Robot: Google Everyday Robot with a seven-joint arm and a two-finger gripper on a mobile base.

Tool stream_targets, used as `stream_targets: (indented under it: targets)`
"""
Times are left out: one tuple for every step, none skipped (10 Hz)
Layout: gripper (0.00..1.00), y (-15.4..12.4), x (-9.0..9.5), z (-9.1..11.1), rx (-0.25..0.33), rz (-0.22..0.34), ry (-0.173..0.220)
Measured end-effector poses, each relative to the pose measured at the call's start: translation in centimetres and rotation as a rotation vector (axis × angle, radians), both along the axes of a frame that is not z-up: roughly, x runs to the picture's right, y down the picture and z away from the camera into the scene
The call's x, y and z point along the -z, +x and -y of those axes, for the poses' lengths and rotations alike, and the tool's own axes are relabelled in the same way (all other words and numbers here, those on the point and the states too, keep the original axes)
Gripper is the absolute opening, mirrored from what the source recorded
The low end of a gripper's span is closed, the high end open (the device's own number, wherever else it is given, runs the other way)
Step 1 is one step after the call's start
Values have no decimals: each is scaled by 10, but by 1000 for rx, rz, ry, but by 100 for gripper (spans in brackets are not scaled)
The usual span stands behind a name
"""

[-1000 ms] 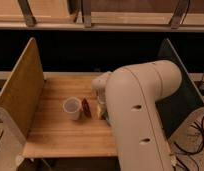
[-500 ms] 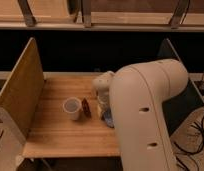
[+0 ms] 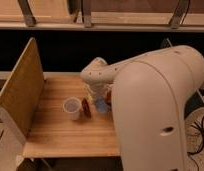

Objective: Place the white sponge in the ceramic cup

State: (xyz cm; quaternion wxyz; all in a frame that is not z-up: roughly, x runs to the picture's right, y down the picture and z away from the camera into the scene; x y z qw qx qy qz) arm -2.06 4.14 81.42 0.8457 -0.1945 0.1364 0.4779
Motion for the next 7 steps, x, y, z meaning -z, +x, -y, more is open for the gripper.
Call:
stream_targets:
  targets:
    - [0, -11, 13, 15, 20, 14, 44]
    - [0, -27, 30, 34, 48, 32, 102]
    - [0, -46, 50, 55, 75, 60, 171]
    - [0, -57, 59, 66, 84, 87, 207]
    - [0, -78, 76, 79, 86, 153, 263]
    - [0, -95, 86, 83, 74, 217, 293]
    - [0, -109, 94, 75, 53, 299, 307]
